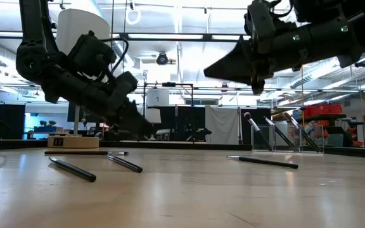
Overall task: Put items in baskets/containers
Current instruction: Put the eyeshadow brush into the transparent organizer
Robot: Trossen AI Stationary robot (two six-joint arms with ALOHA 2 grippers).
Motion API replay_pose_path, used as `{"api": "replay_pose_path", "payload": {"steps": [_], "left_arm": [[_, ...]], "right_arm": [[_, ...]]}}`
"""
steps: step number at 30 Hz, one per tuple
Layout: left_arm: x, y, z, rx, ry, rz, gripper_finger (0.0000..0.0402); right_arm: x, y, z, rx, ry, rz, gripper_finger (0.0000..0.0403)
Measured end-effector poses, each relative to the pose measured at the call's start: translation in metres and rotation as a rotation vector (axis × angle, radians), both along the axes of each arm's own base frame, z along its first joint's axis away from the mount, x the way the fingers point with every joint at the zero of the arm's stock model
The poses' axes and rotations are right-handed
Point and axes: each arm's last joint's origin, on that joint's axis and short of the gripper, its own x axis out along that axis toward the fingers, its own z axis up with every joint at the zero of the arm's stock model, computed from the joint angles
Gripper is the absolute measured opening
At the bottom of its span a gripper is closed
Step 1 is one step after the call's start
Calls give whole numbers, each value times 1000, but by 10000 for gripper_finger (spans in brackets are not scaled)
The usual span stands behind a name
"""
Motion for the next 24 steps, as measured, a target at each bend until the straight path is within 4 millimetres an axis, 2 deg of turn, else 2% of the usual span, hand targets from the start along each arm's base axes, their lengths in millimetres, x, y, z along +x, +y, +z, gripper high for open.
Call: {"api": "replay_pose_path", "payload": {"steps": [5,8,15,20,24], "left_arm": [[5,0,14,-14,-156,-21,12],[8,-1,26,-29,-282,-42,14],[9,-9,52,-59,-554,-105,11],[21,-23,66,-57,-635,-164,11],[31,-33,76,-30,-672,-204,10]], "right_arm": [[-3,-3,-12,57,105,-33,21],[-1,-5,-17,97,111,-54,31],[14,-7,-39,142,-56,-60,109],[40,-7,-45,94,-215,-60,172],[68,-5,-40,26,-267,-64,198]]}}
